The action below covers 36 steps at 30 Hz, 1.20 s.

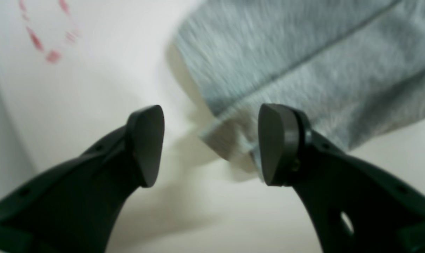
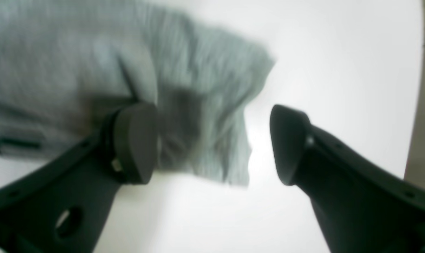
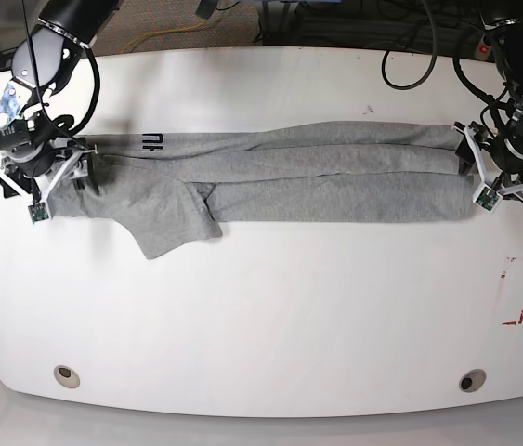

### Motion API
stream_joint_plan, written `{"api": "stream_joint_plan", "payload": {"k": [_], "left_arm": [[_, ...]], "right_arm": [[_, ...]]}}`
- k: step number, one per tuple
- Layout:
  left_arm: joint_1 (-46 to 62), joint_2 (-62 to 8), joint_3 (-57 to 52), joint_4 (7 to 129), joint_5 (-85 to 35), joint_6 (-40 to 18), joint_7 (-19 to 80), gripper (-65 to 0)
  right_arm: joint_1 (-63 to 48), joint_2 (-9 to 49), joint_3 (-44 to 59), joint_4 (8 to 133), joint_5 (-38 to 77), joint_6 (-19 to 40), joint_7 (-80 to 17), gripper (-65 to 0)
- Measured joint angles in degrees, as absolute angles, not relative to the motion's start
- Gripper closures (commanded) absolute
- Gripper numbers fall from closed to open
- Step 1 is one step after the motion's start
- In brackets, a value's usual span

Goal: Fold the T-shirt properly
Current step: 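Lift the hem with both grippers and fold it over toward the collar, then release the hem with the right gripper and regrasp the folded edge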

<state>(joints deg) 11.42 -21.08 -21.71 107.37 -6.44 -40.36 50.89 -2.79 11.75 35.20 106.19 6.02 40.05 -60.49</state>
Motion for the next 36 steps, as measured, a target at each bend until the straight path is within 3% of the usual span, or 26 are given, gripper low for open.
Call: {"api": "stream_joint_plan", "payload": {"k": [7,14,27,32,34,36], "left_arm": [[6.7,-18.7,-22.1,109.2,-6.0,-40.3,50.8,-39.3],[7.2,-16.2,-19.2,108.8,-5.5,-40.3,51.1,-39.2],[11.1,-15.9,-18.7,103.5,-5.7,-40.3,50.8,-39.0],[11.5,-15.9,-19.1,103.6,-6.0,-40.3,50.7,-39.0],[11.6,-15.8,-19.8,103.6,-6.0,-40.4,50.6,-39.0],[11.6,-15.9,-20.6,103.5,-5.9,-40.3,50.6,-39.0]], "right_arm": [[6.2,11.8,34.6,99.5,12.4,40.1,-66.3,-47.4],[17.1,13.1,27.9,80.0,12.1,40.0,-66.6,-47.4],[26.4,14.5,15.9,54.0,12.6,39.9,-51.3,-47.4],[27.2,15.3,12.4,50.2,13.1,40.0,-46.7,-47.1],[27.2,15.3,11.4,50.2,13.2,39.9,-46.5,-43.6],[27.2,14.8,10.6,50.2,13.6,39.9,-46.5,-34.9]]}}
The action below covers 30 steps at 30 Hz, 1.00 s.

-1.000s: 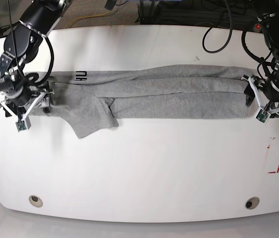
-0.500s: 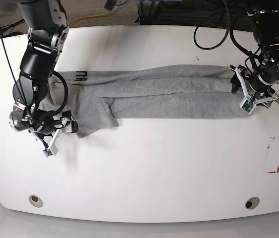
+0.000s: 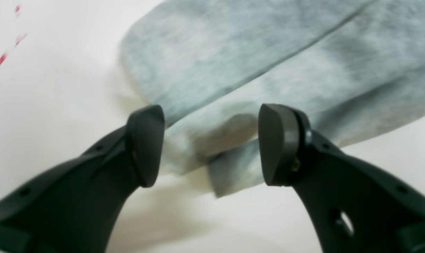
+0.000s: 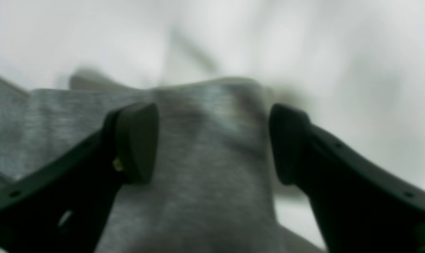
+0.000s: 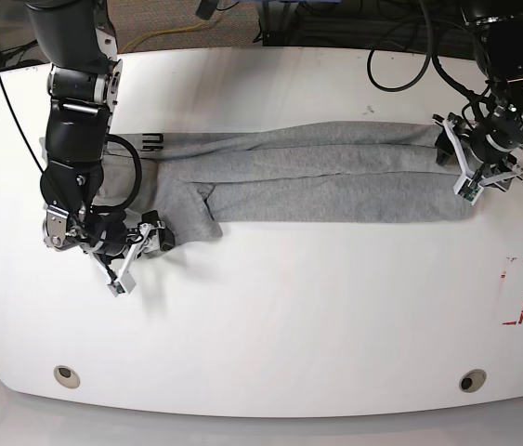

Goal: Fold the T-shirt properly
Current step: 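Release the hem with the right gripper and regrasp the folded edge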

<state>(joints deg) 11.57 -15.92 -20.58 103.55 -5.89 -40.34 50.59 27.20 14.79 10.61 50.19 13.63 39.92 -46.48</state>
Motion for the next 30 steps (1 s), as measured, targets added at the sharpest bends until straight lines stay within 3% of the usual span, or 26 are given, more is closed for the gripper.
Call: {"api": "stream_joint_plan", "payload": {"k": [5,10,19,30], "left_arm": [[11.3,-15.9,-20.6,102.7,-6.0,-40.3,50.5,-39.0],[11.0,-15.8,-20.6,98.3,-5.8,-40.3,50.3,-39.0],[9.4,-15.9,-20.5,95.7,-5.8,-40.1,50.2,-39.0],[9.2,-15.9,-20.4,94.3,-5.9,-40.1,50.1,-39.0]], "right_arm": [[26.2,13.1,10.5,50.3,13.8,40.0,-44.9,0.0],[25.1,12.9,10.5,53.2,13.8,40.1,-45.3,0.0],[19.7,13.0,17.7,77.7,13.0,39.7,-60.2,0.0],[8.3,13.0,21.7,98.8,13.6,40.0,-69.6,0.0]]}}
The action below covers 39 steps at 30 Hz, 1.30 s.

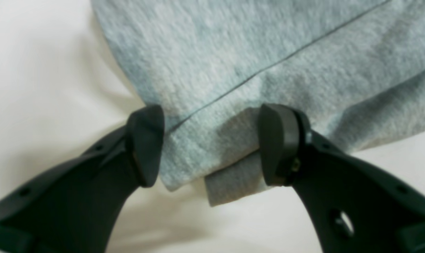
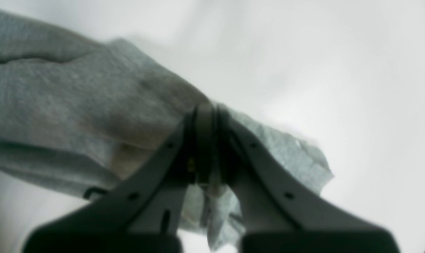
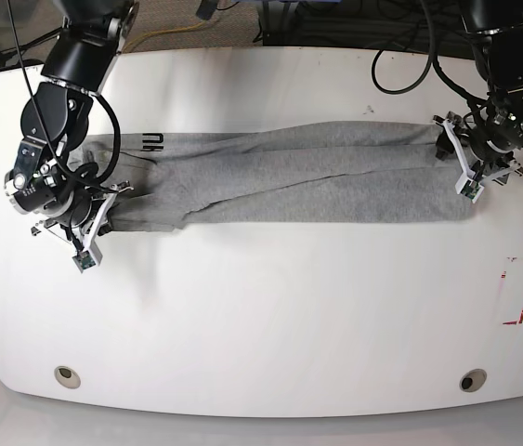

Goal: Fold the T-shirt properly
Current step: 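Release the hem with the right gripper and regrasp the folded edge, then pinch the folded strip's ends with both grippers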

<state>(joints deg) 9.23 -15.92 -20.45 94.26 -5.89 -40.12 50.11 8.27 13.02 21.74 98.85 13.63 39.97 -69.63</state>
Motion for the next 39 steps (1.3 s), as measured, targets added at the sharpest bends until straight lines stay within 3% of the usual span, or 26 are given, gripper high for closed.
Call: {"api": "stream_joint_plan", "payload": {"k": [6,12,15,18,25,29,33,39], "left_arm": [[9.4,-16.1,-20.5,93.2,-6.0,-40.1,50.1,-39.0],[9.4,-16.3,-20.6,93.2,-6.0,-40.1,50.1,-39.0],[9.2,-16.2,-20.6,93.3,-6.1,-40.1,50.1,-39.0],[8.4,-16.1,-21.0,94.3,-6.5,-40.1,50.5,-39.2],[7.7,-16.3,-25.4,97.7,-18.2,-40.1,51.4,-39.6],[7.2,-16.7,-26.8,98.1,-25.2,-40.2,55.1,-39.7],[3.2,-17.0,-35.1,96.5,-32.2,-40.1,61.8,-39.9],[-0.2,-17.0,-42.5,88.6,-37.6,-39.9,70.4,-50.1]], "right_arm": [[2.9,13.0,22.0,101.8,13.8,40.1,-69.5,-0.5],[1.6,13.0,28.2,98.5,13.0,40.1,-68.6,-26.3],[0.8,13.6,32.0,95.9,13.2,40.1,-66.8,-37.1],[-0.3,14.6,34.3,95.7,13.2,40.0,-66.7,-43.9],[-2.0,14.4,35.7,105.6,23.4,40.0,-70.8,-44.4],[-2.3,14.3,35.7,105.4,33.2,40.1,-74.6,-44.4],[-2.3,13.5,35.9,101.5,37.8,40.0,-75.7,-44.4],[-2.3,11.6,34.3,92.5,37.7,39.9,-75.0,-44.4]]}}
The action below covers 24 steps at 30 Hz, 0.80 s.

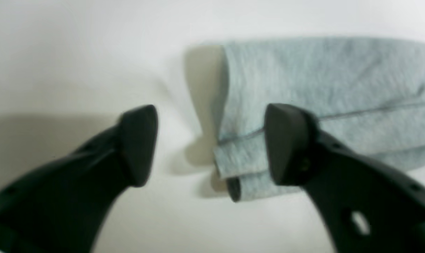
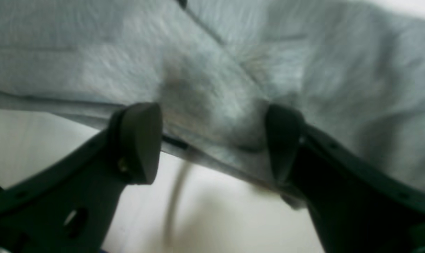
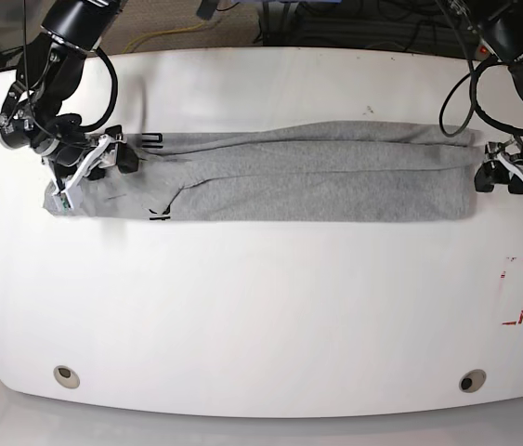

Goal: Fold the T-shirt properly
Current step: 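Pinch the folded strip's ends with both grippers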

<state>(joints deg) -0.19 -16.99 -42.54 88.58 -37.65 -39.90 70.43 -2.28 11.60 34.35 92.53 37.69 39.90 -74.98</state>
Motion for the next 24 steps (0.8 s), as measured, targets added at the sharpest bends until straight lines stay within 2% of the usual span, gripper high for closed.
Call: {"api": "stream_joint_plan", "payload": {"k": [11,24], "left_arm": [[-1.3,-16.7,-43.4,79.2,-38.6,-39.9,70.3,-50.8],[-2.2,-11.7,-43.1,76.7,-38.5,-39.9,70.1,-50.8]], "right_arm": [[-1.1,15.6,24.2,80.7,39.0,40.0,-62.5,-44.4],[-1.2,15.2,23.9,80.5,39.3,40.1,-61.7,-44.4]]}}
